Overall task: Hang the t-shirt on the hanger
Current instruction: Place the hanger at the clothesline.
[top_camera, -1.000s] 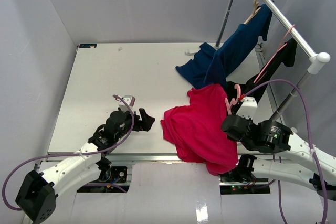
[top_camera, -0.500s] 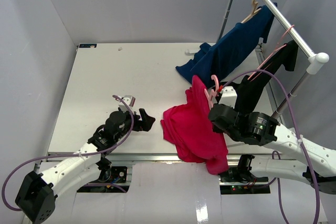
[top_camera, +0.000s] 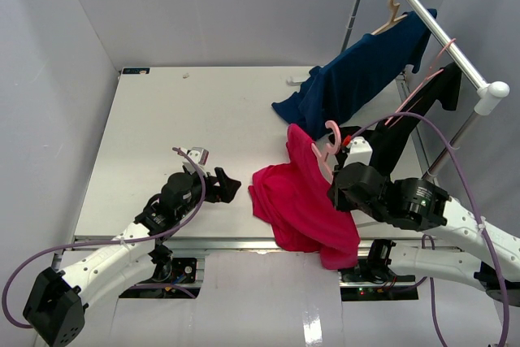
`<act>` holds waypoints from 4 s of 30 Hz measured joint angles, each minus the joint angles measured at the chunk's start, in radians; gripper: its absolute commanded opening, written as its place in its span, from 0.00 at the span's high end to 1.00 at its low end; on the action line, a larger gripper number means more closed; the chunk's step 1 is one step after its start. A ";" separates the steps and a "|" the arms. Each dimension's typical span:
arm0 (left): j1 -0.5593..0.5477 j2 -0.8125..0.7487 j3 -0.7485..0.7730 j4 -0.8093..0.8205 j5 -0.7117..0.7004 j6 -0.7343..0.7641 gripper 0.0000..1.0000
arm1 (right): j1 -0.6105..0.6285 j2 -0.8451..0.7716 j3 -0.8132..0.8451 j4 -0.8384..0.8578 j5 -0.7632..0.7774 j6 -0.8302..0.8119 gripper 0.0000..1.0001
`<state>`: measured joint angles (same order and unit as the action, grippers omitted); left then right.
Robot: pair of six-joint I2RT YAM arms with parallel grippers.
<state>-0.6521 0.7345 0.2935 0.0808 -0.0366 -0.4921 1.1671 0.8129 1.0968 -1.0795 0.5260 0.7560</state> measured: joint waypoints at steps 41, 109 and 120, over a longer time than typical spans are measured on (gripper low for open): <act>0.000 0.001 -0.002 0.010 0.023 0.006 0.02 | -0.057 0.356 0.247 -0.236 0.300 0.200 0.92; -0.018 0.021 -0.005 0.034 0.115 0.002 0.02 | -0.125 0.689 0.633 -0.225 0.558 0.677 0.92; -0.018 0.075 -0.005 0.036 0.115 0.006 0.02 | -0.170 0.475 0.534 -0.240 0.550 0.692 0.92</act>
<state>-0.6697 0.8095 0.2886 0.1164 0.0784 -0.4858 0.9970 1.2877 1.6309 -1.3196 1.0765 1.4478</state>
